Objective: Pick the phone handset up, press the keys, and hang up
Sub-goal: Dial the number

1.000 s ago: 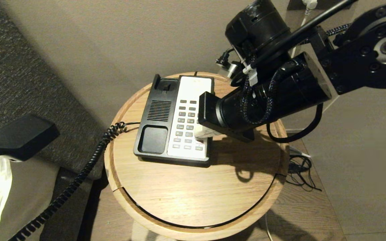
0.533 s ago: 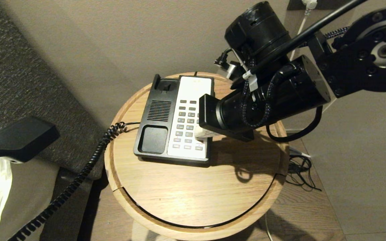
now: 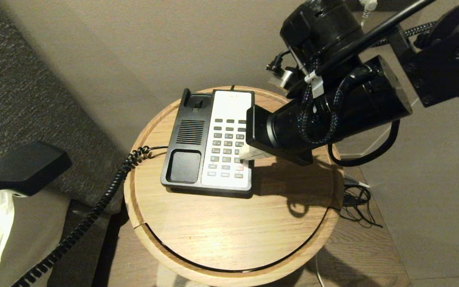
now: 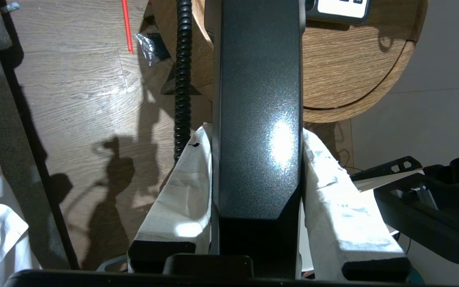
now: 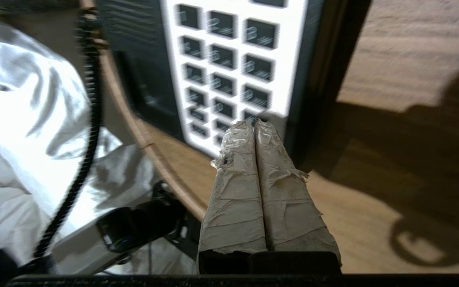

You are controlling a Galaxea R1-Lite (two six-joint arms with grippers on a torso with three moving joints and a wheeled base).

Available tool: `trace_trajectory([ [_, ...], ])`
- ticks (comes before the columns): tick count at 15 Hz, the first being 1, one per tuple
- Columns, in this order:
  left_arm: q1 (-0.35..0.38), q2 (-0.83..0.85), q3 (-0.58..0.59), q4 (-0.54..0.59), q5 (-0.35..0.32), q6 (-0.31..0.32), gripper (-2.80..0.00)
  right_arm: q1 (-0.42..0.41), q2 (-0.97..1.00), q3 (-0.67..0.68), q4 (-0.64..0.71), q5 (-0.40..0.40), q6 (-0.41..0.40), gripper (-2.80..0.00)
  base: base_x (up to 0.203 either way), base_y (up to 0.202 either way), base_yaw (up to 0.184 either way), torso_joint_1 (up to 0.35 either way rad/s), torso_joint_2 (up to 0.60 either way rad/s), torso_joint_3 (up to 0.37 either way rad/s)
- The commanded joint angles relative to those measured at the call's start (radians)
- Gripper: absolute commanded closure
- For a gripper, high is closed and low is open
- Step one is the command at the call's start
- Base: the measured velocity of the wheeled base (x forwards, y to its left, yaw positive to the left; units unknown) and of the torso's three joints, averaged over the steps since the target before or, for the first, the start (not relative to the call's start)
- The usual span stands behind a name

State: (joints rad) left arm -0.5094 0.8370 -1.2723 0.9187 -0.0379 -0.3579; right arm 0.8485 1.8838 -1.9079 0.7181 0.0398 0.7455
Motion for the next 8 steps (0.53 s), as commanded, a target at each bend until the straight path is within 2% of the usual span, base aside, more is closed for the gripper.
trace_trajectory([
  [1,0.0,-0.006,0.004,0.004,0.0,-0.003,0.0,0.003,-0.042,-0.002,0.007,0.005,0.014,0.0,0.0,0.0,0.0,0.0,0.0,0.0],
  [4,0.0,-0.006,0.005,0.005,0.0,-0.003,0.0,0.006,-0.053,0.013,0.019,0.02,0.057,0.0,0.0,0.0,0.0,0.0,0.0,0.0],
  [6,-0.001,-0.006,0.007,0.005,0.0,-0.003,0.0,0.016,-0.046,0.018,0.025,0.063,0.092,0.0,0.0,0.0,0.0,0.0,0.0,0.0],
  [8,0.0,-0.006,0.013,0.004,-0.002,-0.003,0.0,0.029,-0.036,0.018,0.028,0.074,0.099,0.0,0.0,0.0,0.0,0.0,0.0,0.0],
])
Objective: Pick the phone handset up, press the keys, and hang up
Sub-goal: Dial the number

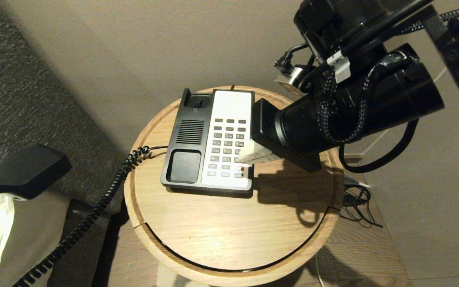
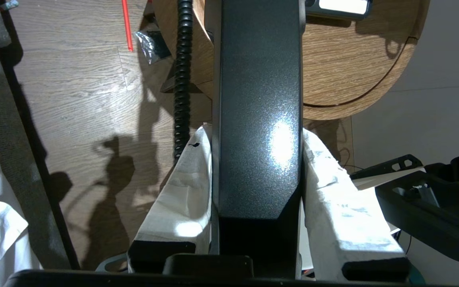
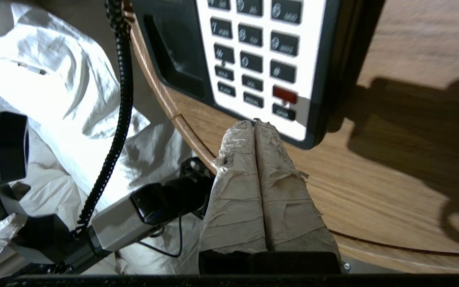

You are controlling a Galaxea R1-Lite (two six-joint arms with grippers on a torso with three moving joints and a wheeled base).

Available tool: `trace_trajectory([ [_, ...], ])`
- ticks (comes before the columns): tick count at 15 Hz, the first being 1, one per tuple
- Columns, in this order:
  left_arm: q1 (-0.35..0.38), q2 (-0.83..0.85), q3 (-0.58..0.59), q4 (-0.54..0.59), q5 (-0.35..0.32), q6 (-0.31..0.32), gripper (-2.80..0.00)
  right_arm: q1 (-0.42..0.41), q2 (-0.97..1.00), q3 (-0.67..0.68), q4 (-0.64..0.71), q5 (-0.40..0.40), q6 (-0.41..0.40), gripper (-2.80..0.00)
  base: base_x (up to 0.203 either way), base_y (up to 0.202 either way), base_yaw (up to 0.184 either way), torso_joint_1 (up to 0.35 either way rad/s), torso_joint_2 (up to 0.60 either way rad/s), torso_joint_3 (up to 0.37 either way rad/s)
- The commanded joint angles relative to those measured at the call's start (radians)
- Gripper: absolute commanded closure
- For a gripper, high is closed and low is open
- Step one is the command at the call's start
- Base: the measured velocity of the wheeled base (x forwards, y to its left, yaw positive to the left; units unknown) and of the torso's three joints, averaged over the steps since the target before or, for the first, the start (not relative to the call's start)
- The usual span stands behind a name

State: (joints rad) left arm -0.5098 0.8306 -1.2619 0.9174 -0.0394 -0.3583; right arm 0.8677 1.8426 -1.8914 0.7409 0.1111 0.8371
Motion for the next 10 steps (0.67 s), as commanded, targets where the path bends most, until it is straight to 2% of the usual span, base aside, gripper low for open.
trace_trajectory([
  [1,0.001,0.0,0.004,0.005,-0.001,-0.002,0.0,0.016,0.012,0.003,0.013,0.003,0.008,0.0,0.0,0.0,0.0,0.0,0.0,0.0],
  [10,0.0,-0.005,0.01,0.004,-0.001,-0.002,0.0,0.014,0.058,0.006,0.022,-0.001,-0.001,0.0,0.0,0.0,0.0,0.0,0.0,0.0],
])
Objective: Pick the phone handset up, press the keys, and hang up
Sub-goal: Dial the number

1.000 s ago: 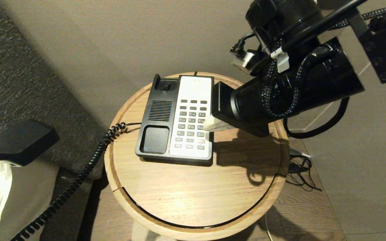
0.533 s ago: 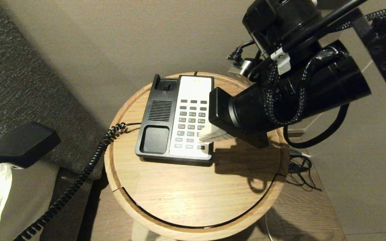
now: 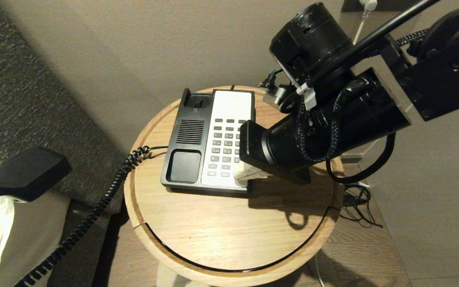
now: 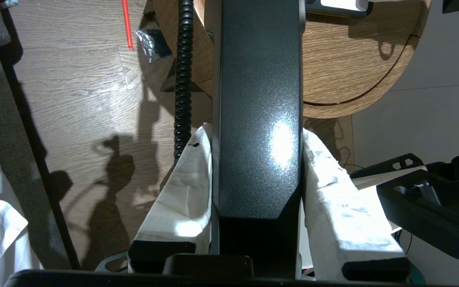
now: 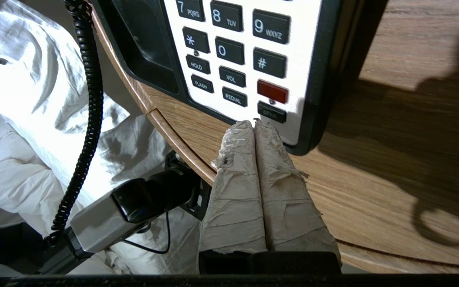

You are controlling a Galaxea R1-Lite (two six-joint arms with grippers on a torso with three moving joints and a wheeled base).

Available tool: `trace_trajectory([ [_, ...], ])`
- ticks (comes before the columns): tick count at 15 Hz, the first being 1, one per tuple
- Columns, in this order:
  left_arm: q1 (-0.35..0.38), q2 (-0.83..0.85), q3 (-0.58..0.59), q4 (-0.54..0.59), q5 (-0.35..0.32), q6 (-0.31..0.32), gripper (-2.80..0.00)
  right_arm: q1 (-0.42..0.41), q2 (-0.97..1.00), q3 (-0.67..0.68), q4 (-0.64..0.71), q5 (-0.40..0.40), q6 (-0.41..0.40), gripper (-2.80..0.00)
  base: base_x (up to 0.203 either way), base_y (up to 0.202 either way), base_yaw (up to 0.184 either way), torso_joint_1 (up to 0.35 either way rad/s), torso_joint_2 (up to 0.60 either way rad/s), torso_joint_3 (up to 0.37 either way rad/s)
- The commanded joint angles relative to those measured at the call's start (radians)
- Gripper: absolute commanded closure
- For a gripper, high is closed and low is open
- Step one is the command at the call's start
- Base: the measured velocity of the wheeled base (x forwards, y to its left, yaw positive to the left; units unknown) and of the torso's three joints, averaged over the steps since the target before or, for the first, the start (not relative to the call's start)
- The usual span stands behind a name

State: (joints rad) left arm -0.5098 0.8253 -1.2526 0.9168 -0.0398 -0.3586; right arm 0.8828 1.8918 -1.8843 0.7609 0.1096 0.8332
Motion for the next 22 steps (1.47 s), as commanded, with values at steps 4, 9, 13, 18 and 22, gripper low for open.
trace_trajectory([
  [4,-0.001,-0.002,0.001,0.005,0.0,-0.002,0.0,-0.001,0.012,-0.003,-0.002,-0.007,-0.002,0.0,0.0,0.0,0.0,0.0,0.0,0.0],
  [9,-0.001,-0.002,0.001,0.005,0.0,-0.002,0.0,-0.005,0.012,-0.015,-0.003,-0.008,-0.006,0.0,0.0,0.0,0.0,0.0,0.0,0.0],
  [13,-0.001,-0.002,0.002,0.007,0.0,-0.002,0.0,-0.011,0.013,-0.015,-0.003,-0.008,-0.014,0.0,0.0,0.0,0.0,0.0,0.0,0.0],
  [18,0.0,-0.003,0.002,0.007,0.0,-0.002,0.0,-0.019,0.022,-0.006,-0.003,-0.008,-0.031,0.0,0.0,0.0,0.0,0.0,0.0,0.0],
  [22,-0.001,-0.003,0.009,0.007,0.0,-0.002,0.0,-0.02,0.032,-0.002,-0.003,-0.01,-0.037,0.0,0.0,0.0,0.0,0.0,0.0,0.0],
])
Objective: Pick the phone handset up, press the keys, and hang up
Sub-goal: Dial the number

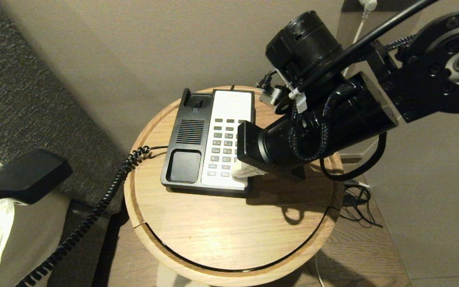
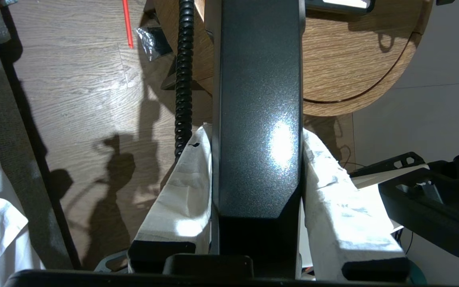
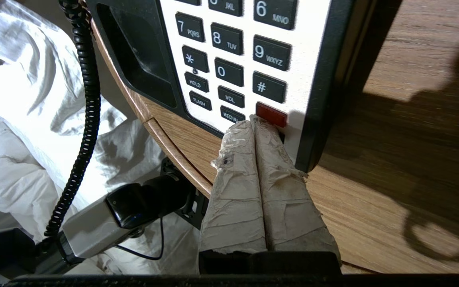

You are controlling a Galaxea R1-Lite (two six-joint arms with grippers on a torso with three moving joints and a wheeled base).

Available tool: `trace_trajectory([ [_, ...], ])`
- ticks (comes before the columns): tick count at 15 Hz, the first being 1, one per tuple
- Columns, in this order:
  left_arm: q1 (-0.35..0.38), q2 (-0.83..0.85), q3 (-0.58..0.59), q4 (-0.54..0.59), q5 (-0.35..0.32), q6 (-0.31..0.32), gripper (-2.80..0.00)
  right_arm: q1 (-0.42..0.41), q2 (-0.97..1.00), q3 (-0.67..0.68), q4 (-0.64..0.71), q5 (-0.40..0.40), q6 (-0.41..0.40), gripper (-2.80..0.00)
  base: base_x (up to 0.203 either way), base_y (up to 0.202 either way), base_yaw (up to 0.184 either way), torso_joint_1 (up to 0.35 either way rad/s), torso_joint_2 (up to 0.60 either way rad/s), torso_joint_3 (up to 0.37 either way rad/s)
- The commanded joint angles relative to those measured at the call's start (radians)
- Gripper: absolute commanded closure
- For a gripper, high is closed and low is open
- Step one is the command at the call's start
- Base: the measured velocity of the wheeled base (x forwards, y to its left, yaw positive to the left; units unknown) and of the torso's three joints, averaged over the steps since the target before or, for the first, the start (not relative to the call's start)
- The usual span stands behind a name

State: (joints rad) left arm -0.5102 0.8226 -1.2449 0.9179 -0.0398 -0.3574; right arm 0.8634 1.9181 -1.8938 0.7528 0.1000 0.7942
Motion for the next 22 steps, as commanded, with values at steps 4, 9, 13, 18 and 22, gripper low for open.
trace_trajectory([
  [4,-0.001,0.0,0.001,0.006,0.0,-0.003,0.0,-0.001,0.004,0.016,0.008,-0.01,-0.027,0.0,0.0,0.0,0.0,0.0,0.0,0.0],
  [9,-0.001,-0.006,0.007,0.004,-0.005,-0.002,0.0,-0.004,-0.023,0.08,0.003,-0.051,-0.07,0.0,0.0,0.0,0.0,0.0,0.0,0.0],
  [13,0.0,-0.01,0.004,0.005,-0.005,-0.002,0.0,-0.002,-0.044,0.043,-0.029,-0.048,-0.061,0.0,0.0,0.0,0.0,0.0,0.0,0.0],
  [18,-0.001,-0.014,0.005,0.006,-0.005,-0.003,0.0,-0.002,-0.06,0.039,-0.025,-0.048,-0.056,0.0,0.0,0.0,0.0,0.0,0.0,0.0],
  [22,-0.001,-0.011,0.005,0.005,-0.005,-0.002,0.0,-0.003,-0.095,0.05,-0.022,-0.048,-0.055,0.0,0.0,0.0,0.0,0.0,0.0,0.0],
])
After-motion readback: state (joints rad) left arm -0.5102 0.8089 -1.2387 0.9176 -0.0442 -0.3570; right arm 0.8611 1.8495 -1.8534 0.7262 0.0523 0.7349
